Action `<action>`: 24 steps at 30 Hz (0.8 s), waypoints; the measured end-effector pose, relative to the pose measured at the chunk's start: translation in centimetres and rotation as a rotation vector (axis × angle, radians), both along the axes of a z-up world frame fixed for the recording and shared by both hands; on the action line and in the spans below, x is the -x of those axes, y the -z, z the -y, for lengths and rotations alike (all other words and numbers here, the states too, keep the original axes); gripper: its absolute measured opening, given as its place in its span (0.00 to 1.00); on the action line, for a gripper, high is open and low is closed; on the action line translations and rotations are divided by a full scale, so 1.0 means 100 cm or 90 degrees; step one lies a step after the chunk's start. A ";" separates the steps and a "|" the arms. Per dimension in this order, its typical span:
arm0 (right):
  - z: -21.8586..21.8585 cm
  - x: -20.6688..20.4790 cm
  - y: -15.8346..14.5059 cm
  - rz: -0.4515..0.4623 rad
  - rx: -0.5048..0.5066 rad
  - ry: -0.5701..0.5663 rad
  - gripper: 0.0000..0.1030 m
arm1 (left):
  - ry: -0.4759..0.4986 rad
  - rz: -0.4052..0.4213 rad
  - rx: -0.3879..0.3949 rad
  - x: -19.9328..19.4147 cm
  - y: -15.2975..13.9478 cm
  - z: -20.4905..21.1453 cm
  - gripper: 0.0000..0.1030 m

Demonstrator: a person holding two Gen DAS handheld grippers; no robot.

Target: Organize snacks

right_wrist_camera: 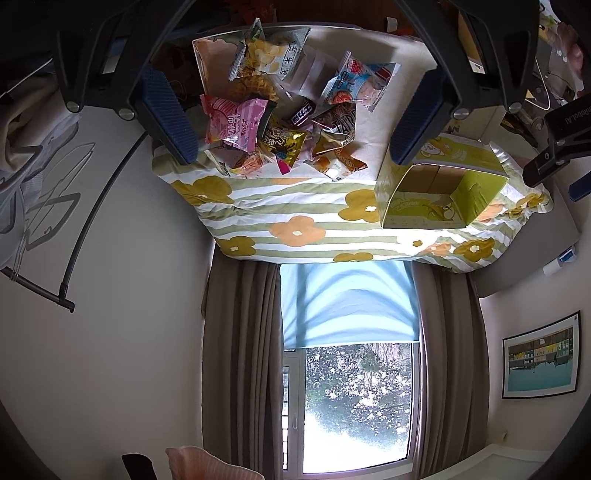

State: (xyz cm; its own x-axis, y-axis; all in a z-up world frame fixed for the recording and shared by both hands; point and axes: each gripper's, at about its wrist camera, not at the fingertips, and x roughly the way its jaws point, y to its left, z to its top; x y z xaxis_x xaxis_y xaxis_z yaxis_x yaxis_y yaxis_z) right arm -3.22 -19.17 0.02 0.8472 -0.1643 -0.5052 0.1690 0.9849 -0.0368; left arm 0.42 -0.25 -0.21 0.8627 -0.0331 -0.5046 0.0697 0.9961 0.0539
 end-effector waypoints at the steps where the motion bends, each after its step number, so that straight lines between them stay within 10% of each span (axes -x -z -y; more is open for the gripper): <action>1: 0.001 0.000 -0.001 0.001 0.001 -0.001 1.00 | 0.000 0.000 0.000 0.000 0.001 0.000 1.00; 24: 0.000 -0.001 -0.007 0.006 0.001 -0.007 1.00 | 0.008 -0.001 0.007 0.004 -0.005 0.002 1.00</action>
